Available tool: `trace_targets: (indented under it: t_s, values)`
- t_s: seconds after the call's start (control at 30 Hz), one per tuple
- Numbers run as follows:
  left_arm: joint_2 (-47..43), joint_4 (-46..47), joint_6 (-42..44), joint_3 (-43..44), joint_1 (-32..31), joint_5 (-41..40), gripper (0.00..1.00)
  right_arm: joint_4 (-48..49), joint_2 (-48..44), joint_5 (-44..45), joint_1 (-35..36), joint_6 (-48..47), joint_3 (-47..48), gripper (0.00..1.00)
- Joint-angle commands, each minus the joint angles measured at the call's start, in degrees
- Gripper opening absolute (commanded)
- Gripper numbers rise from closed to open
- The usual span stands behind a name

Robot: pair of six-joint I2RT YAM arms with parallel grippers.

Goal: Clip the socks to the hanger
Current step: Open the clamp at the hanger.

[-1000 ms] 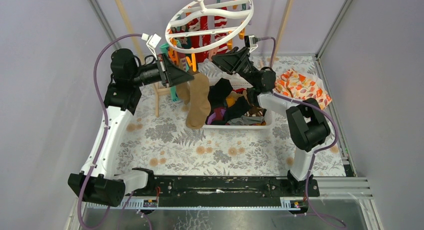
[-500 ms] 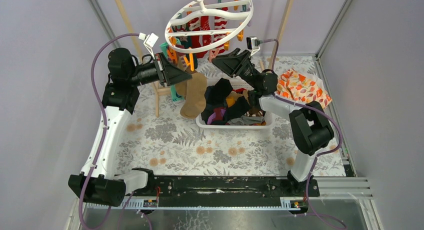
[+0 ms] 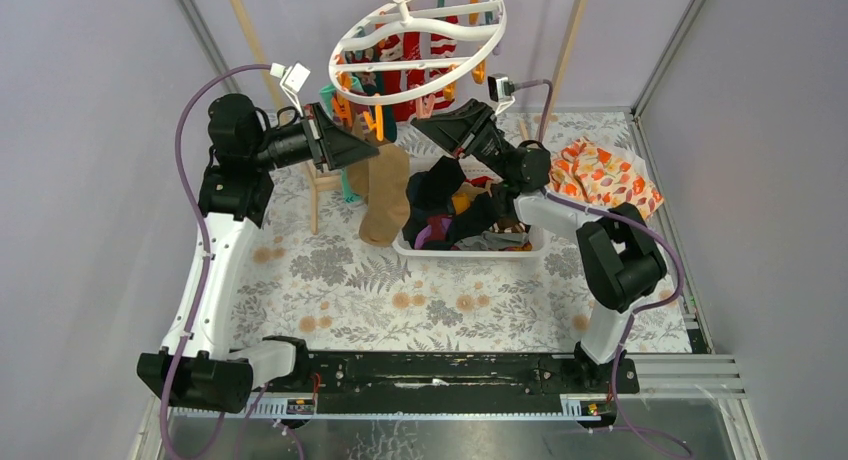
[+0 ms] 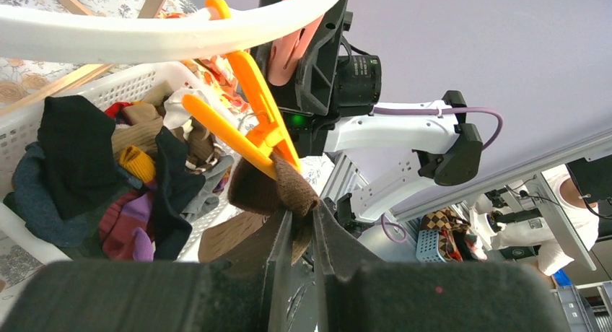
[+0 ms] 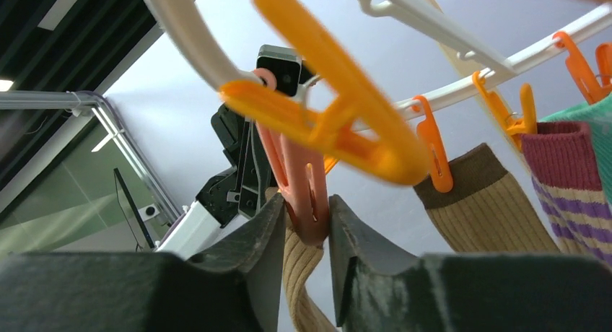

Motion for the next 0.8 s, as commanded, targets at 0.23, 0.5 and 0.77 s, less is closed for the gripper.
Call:
trace_targets:
  t_s: [0.23, 0.5, 0.77]
  values:
    - [-0.15, -2.18, 2.31, 2.67, 3.33, 0.65, 0.23, 4.06, -11.35, 7.6, 1.06, -11.62, -9.56, 0.06]
    - [1.05, -11.52, 8.9, 6.27, 4.38, -5.72, 0.64, -20.61, -22.45, 17.26, 7.56, -36.43, -11.21, 0.01]
    - [-0.91, -16.61, 15.92, 10.22, 4.37, -9.36, 0.75, -37.35, -25.82, 32.24, 17.17, -59.11, -6.1, 0.0]
